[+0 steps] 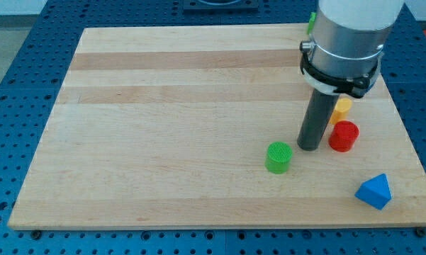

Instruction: Move the green circle towards the center left of the board

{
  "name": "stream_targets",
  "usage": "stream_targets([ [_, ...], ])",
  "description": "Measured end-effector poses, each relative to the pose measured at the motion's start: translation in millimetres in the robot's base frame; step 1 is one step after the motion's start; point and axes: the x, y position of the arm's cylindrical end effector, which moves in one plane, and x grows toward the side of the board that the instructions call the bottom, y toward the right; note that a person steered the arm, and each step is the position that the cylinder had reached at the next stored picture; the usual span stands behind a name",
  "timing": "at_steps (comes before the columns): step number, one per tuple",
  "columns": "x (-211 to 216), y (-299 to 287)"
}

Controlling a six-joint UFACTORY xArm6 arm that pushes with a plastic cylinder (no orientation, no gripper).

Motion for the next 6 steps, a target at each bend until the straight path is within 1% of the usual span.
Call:
stream_targets([
  [2,22.0,50.2],
  [3,40.0,50.4],
  [4,34.4,-38.7],
  [5,27.5,-146.4],
  [6,2.1,-236.7],
])
